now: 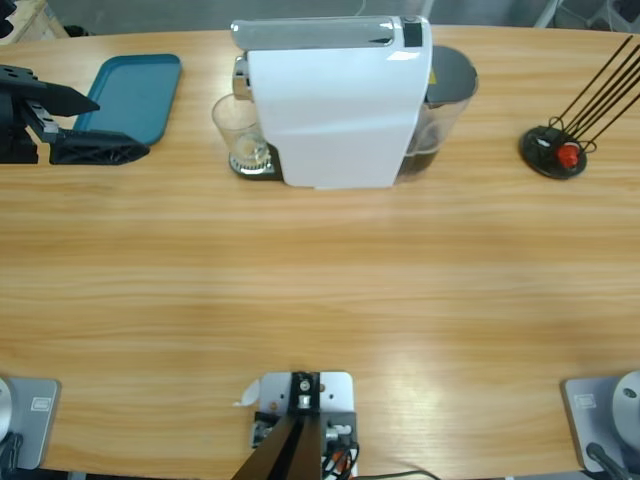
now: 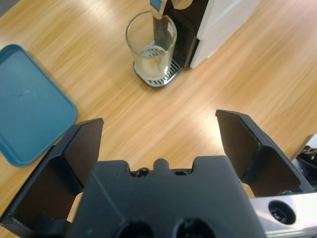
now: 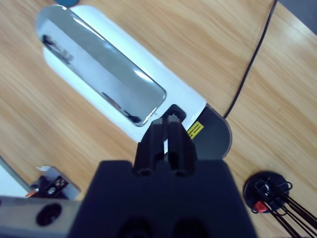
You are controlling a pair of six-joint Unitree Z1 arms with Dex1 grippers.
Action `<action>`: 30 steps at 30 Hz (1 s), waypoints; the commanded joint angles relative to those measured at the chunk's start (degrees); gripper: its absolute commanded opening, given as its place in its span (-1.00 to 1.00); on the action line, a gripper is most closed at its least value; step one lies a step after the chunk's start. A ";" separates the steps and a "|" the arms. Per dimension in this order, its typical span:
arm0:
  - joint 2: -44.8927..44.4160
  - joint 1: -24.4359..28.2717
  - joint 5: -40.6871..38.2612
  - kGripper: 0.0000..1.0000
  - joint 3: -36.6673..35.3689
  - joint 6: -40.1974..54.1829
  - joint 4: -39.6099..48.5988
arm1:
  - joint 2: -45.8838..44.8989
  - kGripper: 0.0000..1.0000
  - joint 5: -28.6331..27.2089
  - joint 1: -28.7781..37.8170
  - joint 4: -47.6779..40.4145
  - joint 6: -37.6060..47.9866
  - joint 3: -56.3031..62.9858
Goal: Pour coffee
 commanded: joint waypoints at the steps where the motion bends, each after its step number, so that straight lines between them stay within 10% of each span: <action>1: 1.41 -0.37 -0.91 0.99 2.01 0.38 0.11 | 3.09 -1.00 -1.66 0.41 0.08 -1.10 0.74; 30: 2.95 -0.55 -1.29 0.99 1.76 0.78 -0.59 | 4.96 -1.00 -1.48 0.94 -1.06 -0.57 3.07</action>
